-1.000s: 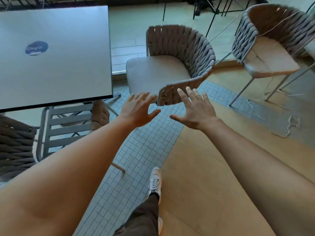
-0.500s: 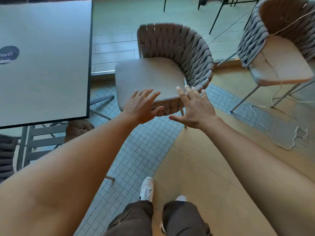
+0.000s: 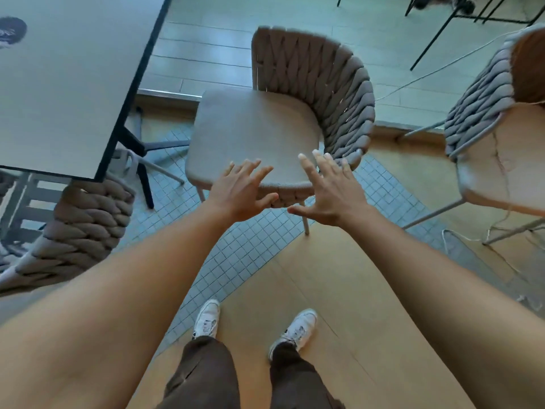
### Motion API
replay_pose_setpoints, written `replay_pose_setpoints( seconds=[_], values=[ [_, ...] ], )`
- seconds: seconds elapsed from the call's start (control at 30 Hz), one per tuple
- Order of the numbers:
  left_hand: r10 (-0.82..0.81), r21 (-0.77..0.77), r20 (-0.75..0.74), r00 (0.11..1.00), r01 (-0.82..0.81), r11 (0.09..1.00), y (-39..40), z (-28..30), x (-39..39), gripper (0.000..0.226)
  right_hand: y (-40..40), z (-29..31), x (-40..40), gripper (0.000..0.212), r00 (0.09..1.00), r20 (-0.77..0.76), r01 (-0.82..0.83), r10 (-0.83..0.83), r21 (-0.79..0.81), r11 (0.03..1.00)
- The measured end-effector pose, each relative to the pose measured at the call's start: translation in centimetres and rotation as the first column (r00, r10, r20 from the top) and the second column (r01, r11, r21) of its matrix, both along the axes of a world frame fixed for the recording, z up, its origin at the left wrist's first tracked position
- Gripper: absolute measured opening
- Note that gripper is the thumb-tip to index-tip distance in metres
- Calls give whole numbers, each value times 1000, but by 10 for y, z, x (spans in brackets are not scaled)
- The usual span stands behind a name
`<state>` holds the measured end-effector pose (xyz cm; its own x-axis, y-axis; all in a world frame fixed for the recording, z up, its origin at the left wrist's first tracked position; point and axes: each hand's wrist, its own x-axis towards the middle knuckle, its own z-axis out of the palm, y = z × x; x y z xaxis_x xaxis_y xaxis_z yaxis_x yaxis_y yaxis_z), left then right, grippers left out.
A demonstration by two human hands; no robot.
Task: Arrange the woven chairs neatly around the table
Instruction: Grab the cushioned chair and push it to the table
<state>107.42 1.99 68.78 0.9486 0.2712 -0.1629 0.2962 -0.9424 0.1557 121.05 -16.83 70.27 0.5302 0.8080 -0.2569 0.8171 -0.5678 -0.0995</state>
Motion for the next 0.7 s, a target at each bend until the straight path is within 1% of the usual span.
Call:
replay_pose_setpoints(
  seconds=[0.23, 0.37, 0.57, 0.7],
  values=[
    [100, -9, -34, 994, -101, 995, -34, -10, 36, 78, -10, -8, 63, 119, 992, 15, -125, 125, -23, 992],
    [153, -70, -66, 986, -157, 985, -47, -23, 62, 83, -5, -16, 100, 123, 985, 6, -169, 170, -48, 984],
    [134, -148, -137, 982, -154, 977, -59, -52, 115, 91, 1, -36, 157, 133, 964, -13, -267, 267, -71, 961],
    [111, -184, -182, 977, -144, 972, -64, -72, 142, 94, 3, -53, 193, 138, 917, -29, -397, 397, -152, 905]
  ],
)
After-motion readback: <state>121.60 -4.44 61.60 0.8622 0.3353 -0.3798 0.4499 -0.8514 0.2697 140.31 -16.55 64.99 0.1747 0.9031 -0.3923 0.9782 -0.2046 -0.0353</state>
